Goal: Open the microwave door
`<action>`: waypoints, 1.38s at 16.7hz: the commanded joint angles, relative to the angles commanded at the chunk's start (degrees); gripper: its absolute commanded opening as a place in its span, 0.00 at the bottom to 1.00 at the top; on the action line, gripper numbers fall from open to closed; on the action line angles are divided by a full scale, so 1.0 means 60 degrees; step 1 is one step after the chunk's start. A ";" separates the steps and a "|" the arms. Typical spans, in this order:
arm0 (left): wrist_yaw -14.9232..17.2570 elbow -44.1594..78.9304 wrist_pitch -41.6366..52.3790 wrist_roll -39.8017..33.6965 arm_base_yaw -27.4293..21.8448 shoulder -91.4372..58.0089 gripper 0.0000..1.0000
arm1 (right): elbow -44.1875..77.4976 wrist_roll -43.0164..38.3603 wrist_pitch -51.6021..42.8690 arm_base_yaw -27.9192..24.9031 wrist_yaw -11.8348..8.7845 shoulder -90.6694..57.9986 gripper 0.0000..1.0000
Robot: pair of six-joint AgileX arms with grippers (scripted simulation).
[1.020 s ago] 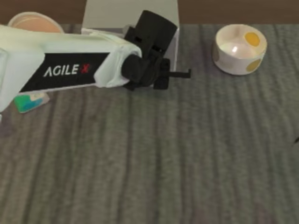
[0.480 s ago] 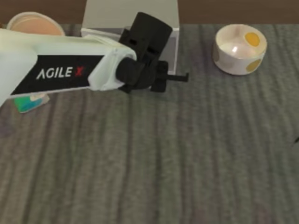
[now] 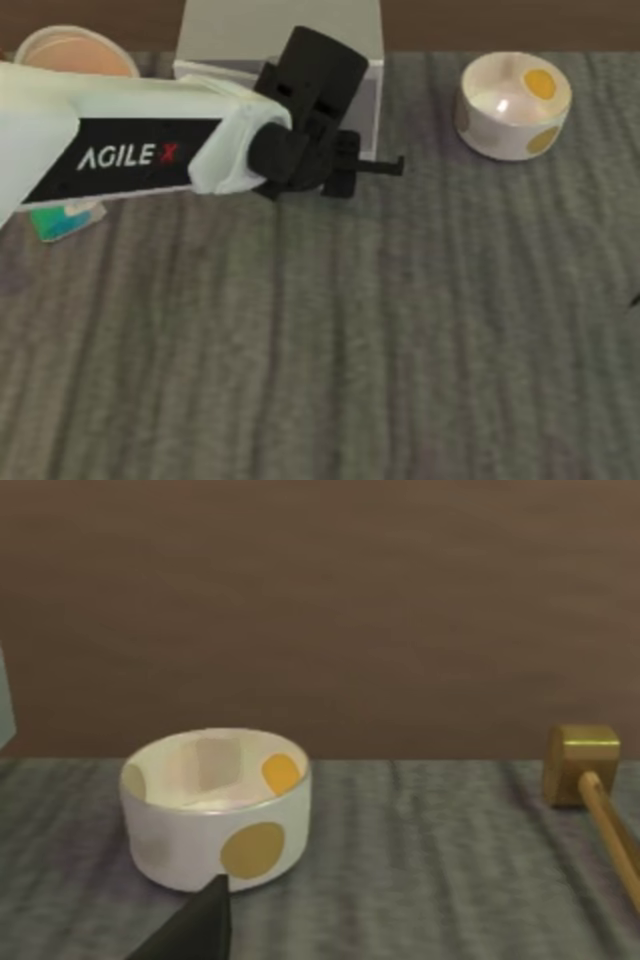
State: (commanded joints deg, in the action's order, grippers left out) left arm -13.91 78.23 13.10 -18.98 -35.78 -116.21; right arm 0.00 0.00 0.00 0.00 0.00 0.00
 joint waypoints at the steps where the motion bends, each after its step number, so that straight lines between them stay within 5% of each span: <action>1: 0.0000 0.0000 0.0000 0.0000 0.0000 0.0000 0.00 | 0.0000 0.0000 0.0000 0.0000 0.0000 0.0000 1.00; 23: 0.0303 -0.0399 -0.0236 0.0375 0.0077 0.0267 0.00 | 0.0000 0.0000 0.0000 0.0000 0.0000 0.0000 1.00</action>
State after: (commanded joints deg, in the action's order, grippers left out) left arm -12.09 75.84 11.69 -16.73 -35.32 -114.61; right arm 0.00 0.00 0.00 0.00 0.00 0.00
